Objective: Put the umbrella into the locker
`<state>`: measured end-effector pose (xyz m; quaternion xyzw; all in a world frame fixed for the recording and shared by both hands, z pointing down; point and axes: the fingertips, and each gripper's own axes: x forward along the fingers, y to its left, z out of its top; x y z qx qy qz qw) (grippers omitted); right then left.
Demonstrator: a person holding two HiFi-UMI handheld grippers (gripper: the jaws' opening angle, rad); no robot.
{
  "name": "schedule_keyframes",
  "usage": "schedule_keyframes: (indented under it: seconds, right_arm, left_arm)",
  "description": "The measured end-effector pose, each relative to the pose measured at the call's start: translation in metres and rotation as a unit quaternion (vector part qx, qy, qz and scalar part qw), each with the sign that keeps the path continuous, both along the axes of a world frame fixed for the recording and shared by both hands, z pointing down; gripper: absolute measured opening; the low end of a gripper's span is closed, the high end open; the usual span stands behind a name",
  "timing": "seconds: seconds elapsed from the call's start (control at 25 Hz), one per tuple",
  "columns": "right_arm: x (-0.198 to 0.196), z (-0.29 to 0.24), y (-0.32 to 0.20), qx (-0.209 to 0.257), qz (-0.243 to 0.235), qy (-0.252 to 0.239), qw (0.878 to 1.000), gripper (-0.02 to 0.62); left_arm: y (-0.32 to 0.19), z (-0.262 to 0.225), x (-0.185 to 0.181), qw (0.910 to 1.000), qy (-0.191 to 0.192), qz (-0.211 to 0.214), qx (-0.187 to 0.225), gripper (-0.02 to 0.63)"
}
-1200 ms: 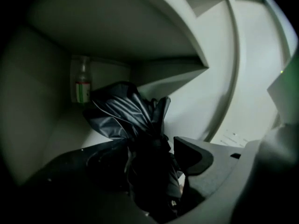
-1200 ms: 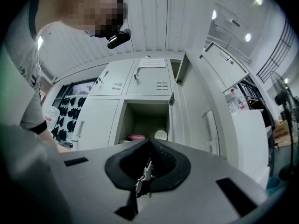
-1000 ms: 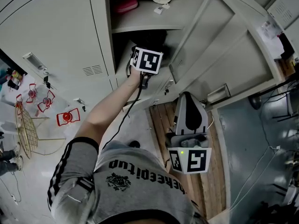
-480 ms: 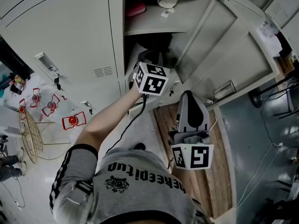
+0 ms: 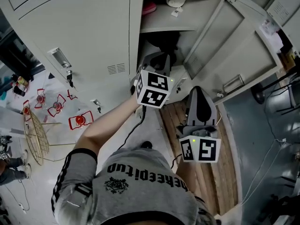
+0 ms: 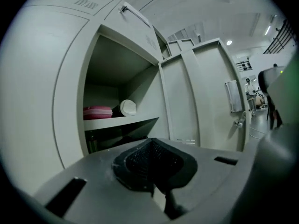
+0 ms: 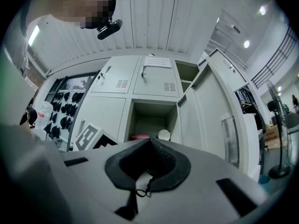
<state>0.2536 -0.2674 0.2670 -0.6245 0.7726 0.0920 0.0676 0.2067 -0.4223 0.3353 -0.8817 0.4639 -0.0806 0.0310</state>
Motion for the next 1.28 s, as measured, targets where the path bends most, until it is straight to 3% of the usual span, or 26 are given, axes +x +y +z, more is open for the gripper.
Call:
schedule_keyframes:
  seconds: [0.56,1.0,1.28]
  right_arm:
    - [-0.046,-0.001,0.033,-0.004,0.012,0.003,1.0,0.003]
    - [-0.069,-0.004,0.072,-0.001,0.035,0.003,0.999,0.002]
    - [-0.082,-0.005,0.092,0.003,0.052,0.002,0.999,0.002]
  left_arm:
    - [0.082,-0.038,-0.058,0.9967,0.014,0.041,0.069,0.005]
    - [0.141,-0.06,-0.106,0.9941,0.068,0.053,0.066,0.004]
    - [0.175,-0.064,-0.13,0.9911,0.068,0.065,0.094,0.003]
